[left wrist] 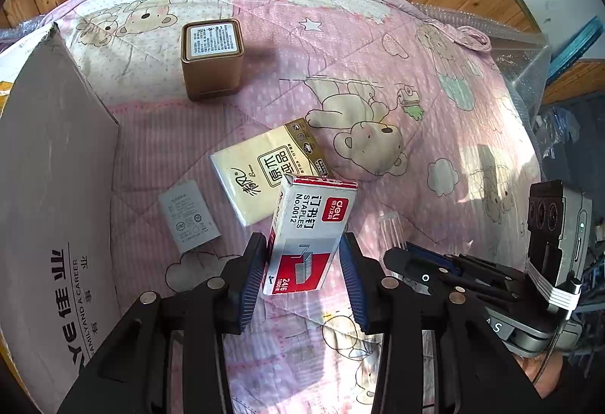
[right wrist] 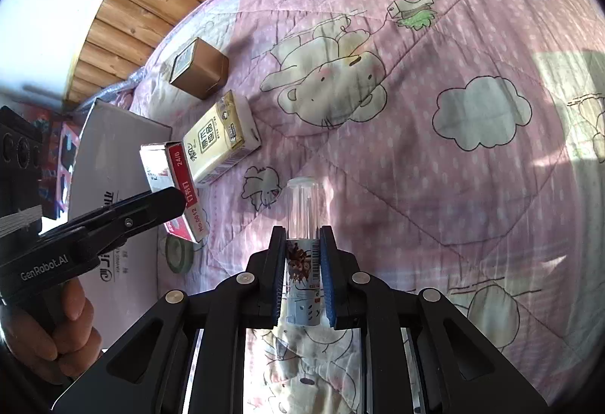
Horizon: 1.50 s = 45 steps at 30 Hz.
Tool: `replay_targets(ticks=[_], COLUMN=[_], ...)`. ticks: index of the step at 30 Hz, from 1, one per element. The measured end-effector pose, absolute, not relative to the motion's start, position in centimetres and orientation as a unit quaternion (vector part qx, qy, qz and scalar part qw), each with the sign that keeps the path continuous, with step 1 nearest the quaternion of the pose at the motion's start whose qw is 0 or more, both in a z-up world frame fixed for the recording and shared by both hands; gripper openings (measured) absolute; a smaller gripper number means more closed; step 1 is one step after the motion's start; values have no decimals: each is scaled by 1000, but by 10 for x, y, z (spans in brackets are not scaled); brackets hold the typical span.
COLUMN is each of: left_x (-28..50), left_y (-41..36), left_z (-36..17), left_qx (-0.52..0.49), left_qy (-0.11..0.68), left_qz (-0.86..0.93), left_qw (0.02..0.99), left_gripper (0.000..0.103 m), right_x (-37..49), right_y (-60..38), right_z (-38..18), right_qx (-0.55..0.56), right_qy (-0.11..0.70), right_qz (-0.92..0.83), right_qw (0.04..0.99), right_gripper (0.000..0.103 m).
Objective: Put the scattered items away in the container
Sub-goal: 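Grasp the clear tube with the right tool while the left tool grasps the red-white staples box, then lift the tube and staples box and carry both toward the white box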
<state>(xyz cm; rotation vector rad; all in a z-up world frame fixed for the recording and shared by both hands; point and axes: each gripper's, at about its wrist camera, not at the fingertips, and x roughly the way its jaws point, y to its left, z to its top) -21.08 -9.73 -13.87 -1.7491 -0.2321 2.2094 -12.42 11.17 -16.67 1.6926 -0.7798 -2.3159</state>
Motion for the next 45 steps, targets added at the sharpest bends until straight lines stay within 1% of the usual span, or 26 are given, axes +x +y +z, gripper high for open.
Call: replay_targets(ticks=[9, 26, 45], left_x=[-187, -130, -78], left_y=[-103, -128, -170], left_z=[-121, -82, -45], left_qx=[-608, -591, -568], left_qy=[-83, -102, -84], left_qz=[772, 780, 804], left_qw=[166, 178, 154], left_gripper=[41, 41, 41], right_x=[-109, -68, -31], right_y=[92, 42, -25], right_z=[-152, -116, -90], right_qx=[577, 576, 581], right_qy=[-237, -205, -167], right_qz=[-779, -788, -790], right_qw=[68, 73, 99], right_gripper=[18, 18, 18])
